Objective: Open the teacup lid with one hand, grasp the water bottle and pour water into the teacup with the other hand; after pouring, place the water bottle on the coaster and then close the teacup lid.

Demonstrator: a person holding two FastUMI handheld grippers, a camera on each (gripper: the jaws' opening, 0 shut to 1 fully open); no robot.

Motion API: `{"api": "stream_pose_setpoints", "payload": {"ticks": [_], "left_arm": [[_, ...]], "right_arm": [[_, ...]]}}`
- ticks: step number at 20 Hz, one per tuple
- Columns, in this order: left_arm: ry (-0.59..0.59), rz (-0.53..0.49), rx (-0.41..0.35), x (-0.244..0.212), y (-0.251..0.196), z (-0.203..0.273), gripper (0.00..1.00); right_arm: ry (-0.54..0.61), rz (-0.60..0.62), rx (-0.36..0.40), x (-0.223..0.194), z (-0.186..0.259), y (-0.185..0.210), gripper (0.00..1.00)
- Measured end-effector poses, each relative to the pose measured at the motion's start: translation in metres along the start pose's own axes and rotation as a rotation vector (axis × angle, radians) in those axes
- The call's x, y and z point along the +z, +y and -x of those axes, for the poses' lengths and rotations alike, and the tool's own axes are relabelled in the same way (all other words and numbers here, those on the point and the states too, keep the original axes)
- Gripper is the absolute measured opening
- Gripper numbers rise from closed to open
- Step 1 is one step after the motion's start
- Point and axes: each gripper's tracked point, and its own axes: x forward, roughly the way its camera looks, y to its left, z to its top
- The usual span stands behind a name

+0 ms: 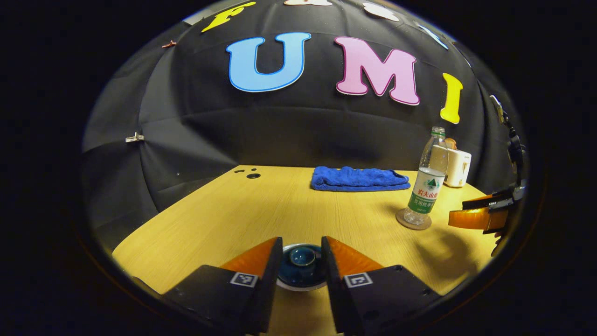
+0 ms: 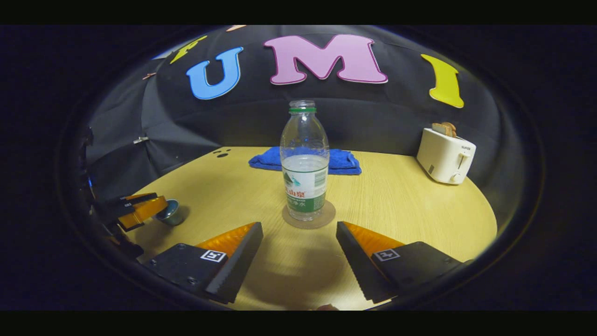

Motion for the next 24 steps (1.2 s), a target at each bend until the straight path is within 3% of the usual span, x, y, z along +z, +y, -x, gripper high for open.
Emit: {"api": "stream_pose_setpoints", "payload": {"ticks": [1, 2, 3, 6, 11, 17, 21, 24], "left_arm": [[-0.011, 0.0, -0.007, 0.011, 0.0, 0.004, 0.58], [-0.026, -0.01, -0.013, 0.025, -0.002, 0.009, 0.75], [-0.043, -0.029, -0.019, 0.039, -0.002, 0.014, 0.76], [-0.092, -0.062, -0.047, 0.085, -0.009, 0.036, 0.93], [-0.163, -0.088, -0.059, 0.154, -0.025, 0.079, 0.96], [-0.253, -0.071, -0.062, 0.218, -0.039, 0.127, 0.96], [-0.296, -0.051, -0.167, 0.234, -0.059, 0.155, 0.96], [-0.297, -0.027, -0.221, 0.23, -0.062, 0.174, 0.95]], "right_arm": [[-0.013, 0.002, -0.006, 0.009, 0.007, -0.002, 0.96], [-0.026, 0.009, -0.012, 0.017, 0.014, -0.004, 0.98], [-0.037, 0.015, -0.015, 0.026, 0.021, -0.006, 0.98], [-0.06, 0.024, -0.022, 0.053, 0.046, -0.005, 0.98], [-0.166, 0.033, -0.028, 0.118, 0.097, 0.003, 0.98], [-0.293, 0.012, -0.1, 0.171, 0.158, 0.008, 0.98], [-0.396, -0.006, -0.235, 0.186, 0.205, -0.001, 0.98], [-0.452, -0.003, -0.315, 0.175, 0.227, 0.006, 0.98]]}}
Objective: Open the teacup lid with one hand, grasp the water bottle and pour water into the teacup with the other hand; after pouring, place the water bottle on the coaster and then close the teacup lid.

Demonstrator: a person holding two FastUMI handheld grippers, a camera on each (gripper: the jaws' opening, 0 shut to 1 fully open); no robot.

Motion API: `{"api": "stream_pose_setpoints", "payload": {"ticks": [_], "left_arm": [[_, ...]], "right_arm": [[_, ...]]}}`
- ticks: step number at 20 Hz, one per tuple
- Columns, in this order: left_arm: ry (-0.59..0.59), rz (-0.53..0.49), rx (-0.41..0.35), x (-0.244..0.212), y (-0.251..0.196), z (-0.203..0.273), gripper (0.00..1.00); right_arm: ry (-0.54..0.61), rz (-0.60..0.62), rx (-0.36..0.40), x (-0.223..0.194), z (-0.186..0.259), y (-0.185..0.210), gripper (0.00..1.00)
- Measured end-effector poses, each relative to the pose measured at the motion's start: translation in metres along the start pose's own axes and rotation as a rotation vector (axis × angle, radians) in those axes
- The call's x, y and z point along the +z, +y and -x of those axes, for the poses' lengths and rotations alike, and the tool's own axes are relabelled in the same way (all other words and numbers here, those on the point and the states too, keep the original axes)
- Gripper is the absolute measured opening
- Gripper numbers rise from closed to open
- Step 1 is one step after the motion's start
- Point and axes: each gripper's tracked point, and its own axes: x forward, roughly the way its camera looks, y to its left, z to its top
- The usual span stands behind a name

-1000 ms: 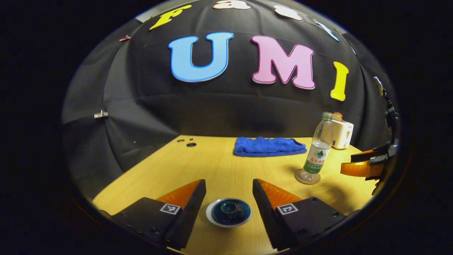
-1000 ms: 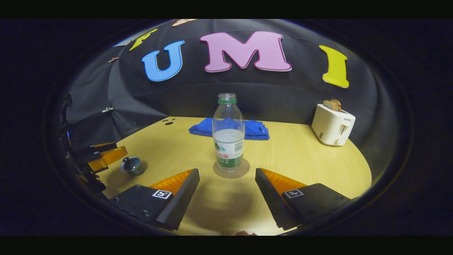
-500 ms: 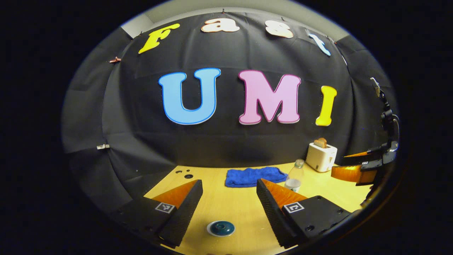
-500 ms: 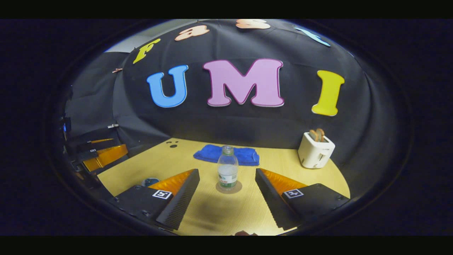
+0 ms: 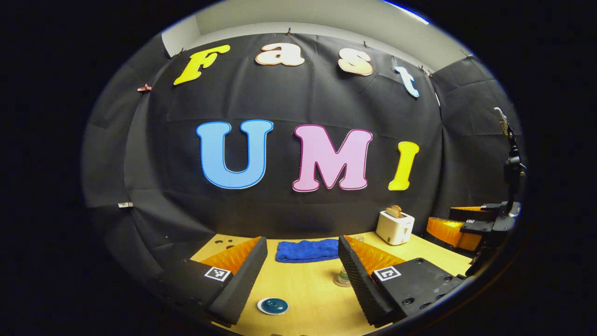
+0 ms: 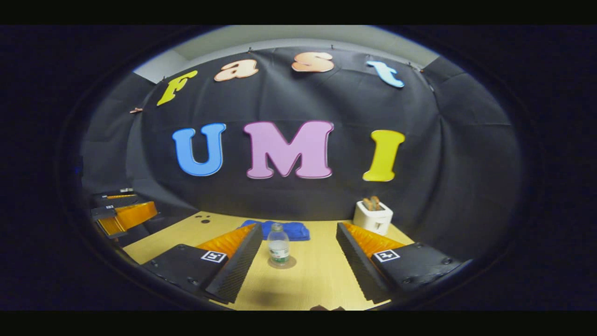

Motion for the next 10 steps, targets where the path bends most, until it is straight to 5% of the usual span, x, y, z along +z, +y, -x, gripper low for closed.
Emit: {"api": "stream_pose_setpoints", "payload": {"ticks": [3, 7, 10], "left_arm": [[-0.008, 0.033, -0.039, 0.001, 0.001, 0.018, 0.96], [-0.014, -0.048, -0.055, -0.015, 0.015, 0.032, 0.96], [-0.001, 0.006, -0.04, -0.022, 0.027, 0.033, 0.96]], "right_arm": [[0.048, 0.003, -0.019, -0.02, 0.012, 0.014, 0.98], [0.056, 0.016, -0.014, -0.026, 0.017, 0.03, 0.98], [0.018, 0.021, 0.004, -0.016, 0.017, 0.045, 0.98]]}}
